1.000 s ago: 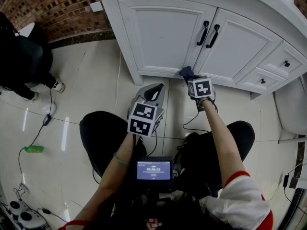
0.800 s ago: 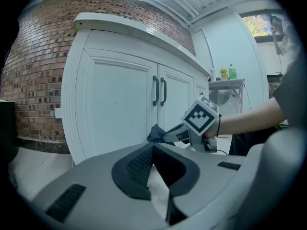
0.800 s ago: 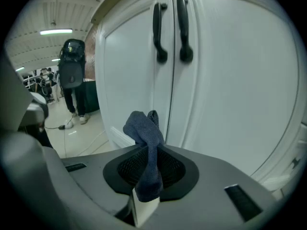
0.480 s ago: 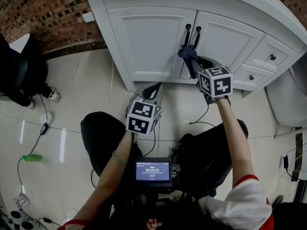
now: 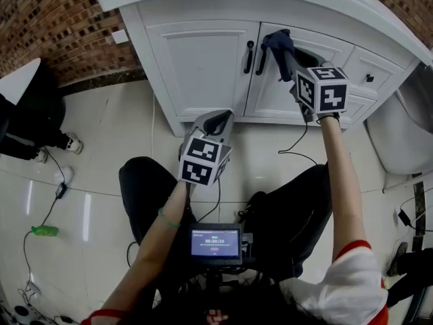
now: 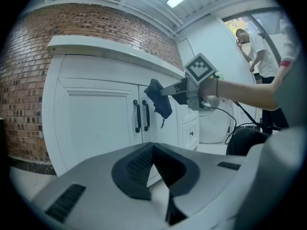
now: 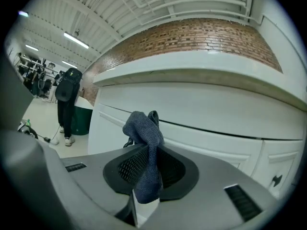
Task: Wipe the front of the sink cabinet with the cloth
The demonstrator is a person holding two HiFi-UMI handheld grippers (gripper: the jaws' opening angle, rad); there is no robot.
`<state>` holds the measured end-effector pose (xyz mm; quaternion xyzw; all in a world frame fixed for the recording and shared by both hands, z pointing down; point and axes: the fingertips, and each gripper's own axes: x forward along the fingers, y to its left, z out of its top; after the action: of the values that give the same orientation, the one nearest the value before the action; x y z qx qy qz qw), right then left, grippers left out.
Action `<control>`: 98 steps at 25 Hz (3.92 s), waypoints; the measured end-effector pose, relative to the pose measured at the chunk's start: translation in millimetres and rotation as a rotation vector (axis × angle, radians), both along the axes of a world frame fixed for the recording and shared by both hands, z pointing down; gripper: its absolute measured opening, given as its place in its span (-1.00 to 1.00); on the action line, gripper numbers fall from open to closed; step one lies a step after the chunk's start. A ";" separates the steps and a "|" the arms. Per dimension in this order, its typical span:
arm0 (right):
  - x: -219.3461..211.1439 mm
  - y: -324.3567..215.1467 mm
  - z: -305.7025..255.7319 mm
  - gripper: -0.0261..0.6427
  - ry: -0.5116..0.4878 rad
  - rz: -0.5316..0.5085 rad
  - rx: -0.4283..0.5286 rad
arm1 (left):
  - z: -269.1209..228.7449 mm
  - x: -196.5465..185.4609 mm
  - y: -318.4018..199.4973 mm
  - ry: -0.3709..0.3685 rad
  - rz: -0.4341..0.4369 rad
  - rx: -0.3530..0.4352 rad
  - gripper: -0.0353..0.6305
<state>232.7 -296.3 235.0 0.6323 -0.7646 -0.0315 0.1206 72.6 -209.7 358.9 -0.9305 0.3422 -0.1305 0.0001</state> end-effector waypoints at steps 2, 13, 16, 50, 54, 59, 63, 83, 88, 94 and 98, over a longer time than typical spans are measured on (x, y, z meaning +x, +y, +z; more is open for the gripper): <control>5.9 -0.5 -13.3 -0.73 0.009 0.016 0.019 | -11.7 5.2 0.3 0.017 0.010 0.012 -0.83; 24.0 -8.9 35.0 -0.73 0.014 0.065 -0.083 | -25.8 20.9 0.6 0.006 0.040 0.032 -0.83; 26.1 -10.2 71.7 -0.73 0.013 0.076 -0.146 | -14.9 22.0 -1.4 -0.004 0.040 0.010 -0.83; 14.2 -13.8 357.1 -0.73 -0.090 0.145 -0.668 | 56.6 14.0 -37.5 -0.037 -0.004 -0.113 -0.83; 24.3 -10.7 303.9 -0.73 -0.193 0.132 -0.559 | 51.8 24.7 -30.5 -0.029 0.017 -0.101 -0.83; 47.8 -8.5 209.6 -0.73 -0.153 0.117 -0.386 | 42.5 36.4 -16.7 -0.027 0.046 -0.081 -0.83; 65.2 -5.9 131.8 -0.73 -0.079 0.111 -0.262 | 31.4 44.7 -7.7 -0.018 0.062 -0.062 -0.83; 74.7 -3.2 -8.8 -0.73 0.007 0.145 -0.022 | 6.2 38.1 8.6 -0.001 0.057 -0.032 -0.83; 72.6 -0.1 32.8 -0.73 0.000 0.144 -0.087 | 12.8 34.4 4.2 -0.003 0.047 -0.045 -0.83; 75.9 -3.9 108.3 -0.73 -0.001 0.161 -0.213 | 19.4 42.1 4.1 0.004 0.068 -0.052 -0.83; 72.6 -6.9 174.6 -0.73 0.007 0.172 -0.334 | 25.2 45.4 3.9 0.005 0.083 -0.050 -0.83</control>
<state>305.3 -303.3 409.7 0.6663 -0.7021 0.1040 0.2286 118.0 -205.8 384.0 -0.9439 0.3001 -0.1365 -0.0184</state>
